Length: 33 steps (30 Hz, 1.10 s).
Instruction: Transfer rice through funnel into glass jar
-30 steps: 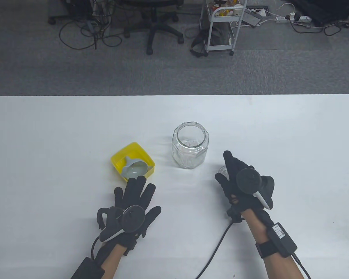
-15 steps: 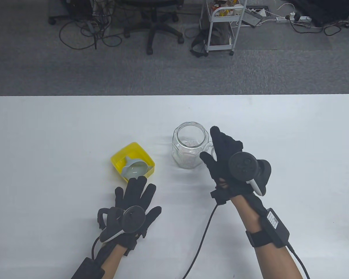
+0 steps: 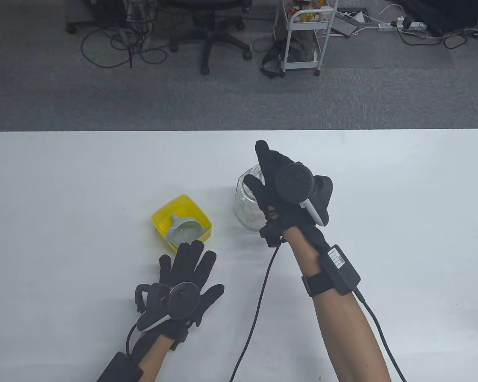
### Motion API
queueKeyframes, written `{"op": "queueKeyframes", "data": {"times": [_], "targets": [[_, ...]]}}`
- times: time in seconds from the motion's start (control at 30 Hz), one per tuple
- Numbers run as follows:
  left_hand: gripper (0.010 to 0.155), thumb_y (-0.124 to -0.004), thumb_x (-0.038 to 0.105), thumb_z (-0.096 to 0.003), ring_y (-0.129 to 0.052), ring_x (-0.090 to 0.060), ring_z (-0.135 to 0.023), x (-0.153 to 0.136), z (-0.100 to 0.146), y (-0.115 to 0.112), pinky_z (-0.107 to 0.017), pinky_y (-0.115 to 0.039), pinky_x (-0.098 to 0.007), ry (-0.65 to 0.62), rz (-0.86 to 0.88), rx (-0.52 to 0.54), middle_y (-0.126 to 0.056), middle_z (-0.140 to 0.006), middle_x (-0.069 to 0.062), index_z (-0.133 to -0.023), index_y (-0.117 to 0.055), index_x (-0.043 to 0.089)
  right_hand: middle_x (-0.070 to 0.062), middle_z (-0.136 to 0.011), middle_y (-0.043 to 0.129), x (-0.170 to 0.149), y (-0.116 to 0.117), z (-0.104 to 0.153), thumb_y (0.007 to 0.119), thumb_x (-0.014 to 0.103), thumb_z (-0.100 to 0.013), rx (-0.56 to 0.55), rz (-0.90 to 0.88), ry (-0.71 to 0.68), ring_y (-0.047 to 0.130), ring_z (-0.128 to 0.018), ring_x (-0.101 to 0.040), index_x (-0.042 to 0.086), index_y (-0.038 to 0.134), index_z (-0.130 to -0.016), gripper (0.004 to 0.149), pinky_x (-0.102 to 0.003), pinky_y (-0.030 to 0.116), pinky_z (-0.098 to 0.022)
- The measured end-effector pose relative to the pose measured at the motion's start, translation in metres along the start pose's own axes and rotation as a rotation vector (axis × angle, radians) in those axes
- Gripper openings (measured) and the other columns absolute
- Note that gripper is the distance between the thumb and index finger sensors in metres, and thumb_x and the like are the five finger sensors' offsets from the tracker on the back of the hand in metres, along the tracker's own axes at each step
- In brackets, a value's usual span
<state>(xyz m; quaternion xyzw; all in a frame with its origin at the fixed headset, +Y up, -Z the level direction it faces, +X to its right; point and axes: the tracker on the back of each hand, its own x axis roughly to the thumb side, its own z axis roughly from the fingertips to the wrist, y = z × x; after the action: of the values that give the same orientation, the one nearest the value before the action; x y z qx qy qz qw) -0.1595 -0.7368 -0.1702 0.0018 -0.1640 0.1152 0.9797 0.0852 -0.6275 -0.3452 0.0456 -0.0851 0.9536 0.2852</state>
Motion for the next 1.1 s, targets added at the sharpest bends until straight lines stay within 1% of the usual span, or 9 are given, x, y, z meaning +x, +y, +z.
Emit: {"op": "queueKeyframes", "data": {"times": [0.13,0.2,0.37,0.6,0.8,0.87,0.93,1.0,1.1], "targets": [[0.08,-0.072,0.072,-0.0525,-0.037,-0.043,-0.12,0.001,0.0,-0.001,-0.076,-0.038,-0.075,-0.001,-0.007,-0.005,-0.032,-0.13,-0.01,-0.118,-0.045,0.034,-0.011,-0.106,0.067,-0.004,0.019,-0.008,0.084,0.053,-0.041,0.024,0.023,0.025,0.068,-0.098,-0.045,0.039,0.045,-0.104,0.076,-0.066,0.047,-0.07],[0.08,-0.072,0.071,-0.0529,-0.037,-0.043,-0.119,0.001,0.001,-0.001,-0.076,-0.038,-0.075,0.001,-0.011,-0.004,-0.033,-0.13,-0.01,-0.118,-0.046,0.034,-0.011,-0.106,0.067,-0.002,0.021,-0.01,0.084,0.054,-0.04,-0.005,0.037,0.018,0.069,-0.098,-0.044,0.039,0.046,-0.104,0.075,-0.066,0.048,-0.07],[0.08,-0.072,0.071,-0.0526,-0.037,-0.043,-0.12,0.002,-0.001,-0.002,-0.076,-0.038,-0.075,0.003,-0.005,-0.005,-0.032,-0.13,-0.01,-0.118,-0.046,0.034,-0.011,-0.107,0.067,0.001,0.028,-0.016,0.084,0.053,-0.041,0.036,0.073,0.033,0.068,-0.098,-0.045,0.039,0.047,-0.104,0.075,-0.066,0.047,-0.07],[0.081,-0.071,0.072,-0.0522,-0.037,-0.043,-0.119,0.002,-0.001,-0.002,-0.076,-0.038,-0.075,-0.001,-0.001,0.0,-0.032,-0.13,-0.01,-0.119,-0.044,0.034,-0.011,-0.107,0.068,0.001,0.036,-0.017,0.086,0.053,-0.04,0.048,0.122,0.028,0.069,-0.098,-0.045,0.038,0.049,-0.104,0.075,-0.066,0.047,-0.07],[0.081,-0.071,0.072,-0.0529,-0.037,-0.043,-0.119,0.002,-0.001,-0.002,-0.076,-0.038,-0.075,-0.001,-0.002,-0.005,-0.032,-0.131,-0.01,-0.119,-0.043,0.033,-0.012,-0.11,0.064,0.002,0.038,-0.016,0.085,0.057,-0.04,0.058,0.159,0.023,0.067,-0.099,-0.046,0.036,0.049,-0.104,0.077,-0.065,0.047,-0.072],[0.082,-0.071,0.073,-0.0524,-0.037,-0.043,-0.119,0.003,-0.001,-0.002,-0.076,-0.038,-0.075,-0.005,0.004,-0.006,-0.031,-0.131,-0.01,-0.119,-0.042,0.034,-0.012,-0.111,0.061,0.001,0.038,-0.015,0.084,0.059,-0.039,0.059,0.145,0.025,0.065,-0.1,-0.047,0.034,0.048,-0.105,0.08,-0.066,0.045,-0.072],[0.083,-0.071,0.073,-0.0524,-0.036,-0.043,-0.12,0.002,-0.001,-0.002,-0.075,-0.038,-0.075,-0.005,0.014,-0.006,-0.031,-0.13,-0.01,-0.119,-0.041,0.034,-0.012,-0.114,0.056,0.001,0.035,-0.015,0.083,0.065,-0.037,0.082,0.132,0.026,0.054,-0.104,-0.05,0.034,0.045,-0.106,0.084,-0.069,0.04,-0.071],[0.084,-0.07,0.074,-0.0522,-0.034,-0.043,-0.12,0.002,-0.001,-0.001,-0.076,-0.037,-0.075,0.001,0.008,0.004,-0.03,-0.131,-0.01,-0.119,-0.04,0.034,-0.012,-0.116,0.05,0.003,0.024,-0.013,0.082,0.067,-0.037,0.068,0.113,0.027,0.042,-0.106,-0.052,0.034,0.041,-0.106,0.087,-0.072,0.034,-0.071],[0.084,-0.07,0.074,-0.0518,-0.032,-0.043,-0.119,0.0,0.0,0.001,-0.075,-0.035,-0.075,0.008,0.017,0.032,-0.028,-0.131,-0.01,-0.119,-0.039,0.034,-0.011,-0.119,0.044,0.008,0.001,-0.006,0.081,0.068,-0.037,0.058,0.074,0.004,0.035,-0.108,-0.052,0.036,0.041,-0.107,0.087,-0.073,0.031,-0.071]]}}
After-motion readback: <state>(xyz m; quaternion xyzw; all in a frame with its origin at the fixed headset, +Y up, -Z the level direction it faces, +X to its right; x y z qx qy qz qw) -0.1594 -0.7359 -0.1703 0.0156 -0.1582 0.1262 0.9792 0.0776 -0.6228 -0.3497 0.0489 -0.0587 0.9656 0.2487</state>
